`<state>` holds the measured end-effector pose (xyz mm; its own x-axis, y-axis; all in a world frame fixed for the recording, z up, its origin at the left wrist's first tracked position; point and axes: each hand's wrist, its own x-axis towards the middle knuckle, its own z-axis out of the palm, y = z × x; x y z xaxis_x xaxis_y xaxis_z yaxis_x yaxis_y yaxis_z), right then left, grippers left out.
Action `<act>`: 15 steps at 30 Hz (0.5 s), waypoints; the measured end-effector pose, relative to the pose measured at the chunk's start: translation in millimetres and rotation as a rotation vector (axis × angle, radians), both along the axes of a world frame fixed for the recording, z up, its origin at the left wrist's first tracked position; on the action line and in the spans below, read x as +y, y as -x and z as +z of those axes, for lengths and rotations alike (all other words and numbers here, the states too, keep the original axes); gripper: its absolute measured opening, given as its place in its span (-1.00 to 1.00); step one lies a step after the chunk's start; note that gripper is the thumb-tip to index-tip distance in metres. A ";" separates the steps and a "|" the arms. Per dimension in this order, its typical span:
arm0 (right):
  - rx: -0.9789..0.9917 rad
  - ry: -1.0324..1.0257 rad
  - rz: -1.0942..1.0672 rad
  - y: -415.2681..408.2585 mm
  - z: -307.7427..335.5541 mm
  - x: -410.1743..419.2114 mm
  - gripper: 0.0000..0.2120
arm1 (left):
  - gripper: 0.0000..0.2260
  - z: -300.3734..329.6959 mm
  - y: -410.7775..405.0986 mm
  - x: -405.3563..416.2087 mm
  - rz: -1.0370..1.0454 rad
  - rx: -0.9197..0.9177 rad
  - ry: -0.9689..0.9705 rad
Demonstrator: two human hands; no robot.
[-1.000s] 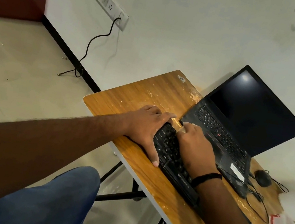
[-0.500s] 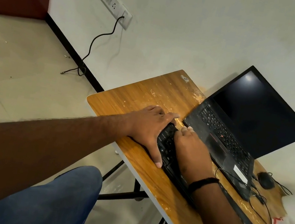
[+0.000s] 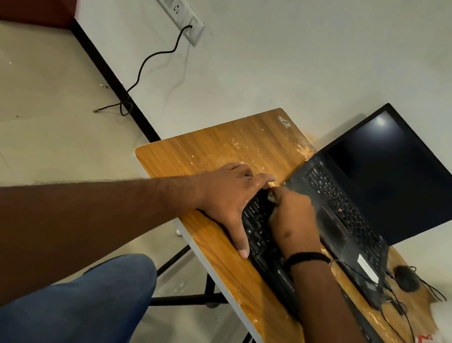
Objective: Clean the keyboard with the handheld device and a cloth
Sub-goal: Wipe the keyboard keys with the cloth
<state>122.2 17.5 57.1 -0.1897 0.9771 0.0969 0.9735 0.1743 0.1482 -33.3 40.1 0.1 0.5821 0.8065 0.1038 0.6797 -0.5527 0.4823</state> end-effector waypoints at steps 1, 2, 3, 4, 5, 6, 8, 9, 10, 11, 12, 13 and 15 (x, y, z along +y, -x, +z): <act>-0.021 0.016 0.012 2.8 -2.4 -6.3 -0.80 | 0.31 2.1 0.4 -1.2 0.000 0.001 0.006; -0.031 0.021 0.024 4.2 -3.8 -13.3 -0.81 | 0.31 2.8 0.3 -2.0 0.000 0.002 0.012; -0.026 0.023 0.032 5.1 -3.4 -20.6 -0.80 | 0.30 3.4 0.3 -2.6 -0.001 0.000 0.014; -0.024 0.025 0.044 4.1 -2.8 -27.1 -0.80 | 0.31 3.4 0.4 -2.6 -0.002 -0.002 0.017; -0.025 0.026 0.064 2.9 -1.1 -33.6 -0.78 | 0.31 3.1 0.4 -2.0 -0.001 -0.001 0.021; -0.036 0.036 0.088 2.1 1.0 -38.6 -0.76 | 0.31 2.4 0.4 -1.2 0.000 0.004 0.025; -0.045 0.105 0.103 -0.9 7.5 -43.8 -0.69 | 0.31 1.7 -0.4 -0.6 -0.005 0.016 0.021; -0.023 0.147 0.082 -4.0 13.0 -43.0 -0.66 | 0.31 1.5 -0.4 -0.6 -0.008 0.017 0.014; 0.013 0.176 0.040 -8.4 19.8 -40.3 -0.64 | 0.32 0.9 -0.5 -0.4 -0.011 0.012 0.008; 0.058 0.179 -0.022 -13.6 26.8 -36.2 -0.66 | 0.32 0.1 -0.3 0.7 -0.013 0.004 0.004; 0.106 0.148 -0.098 -19.1 32.8 -32.3 -0.69 | 0.33 -1.5 -0.3 2.0 -0.015 -0.008 0.003; 0.157 0.087 -0.175 -23.4 37.0 -28.5 -0.71 | 0.34 -3.2 -0.2 3.6 -0.016 -0.016 0.005; 0.227 -0.048 -0.281 -25.0 36.9 -23.3 -0.69 | 0.35 -6.1 -1.1 5.5 -0.015 -0.021 0.008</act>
<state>147.2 -5.8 94.0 0.1177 0.9812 0.1530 0.9914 -0.1071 -0.0757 -32.2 45.6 -5.9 0.5916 0.7987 0.1095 0.6611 -0.5584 0.5012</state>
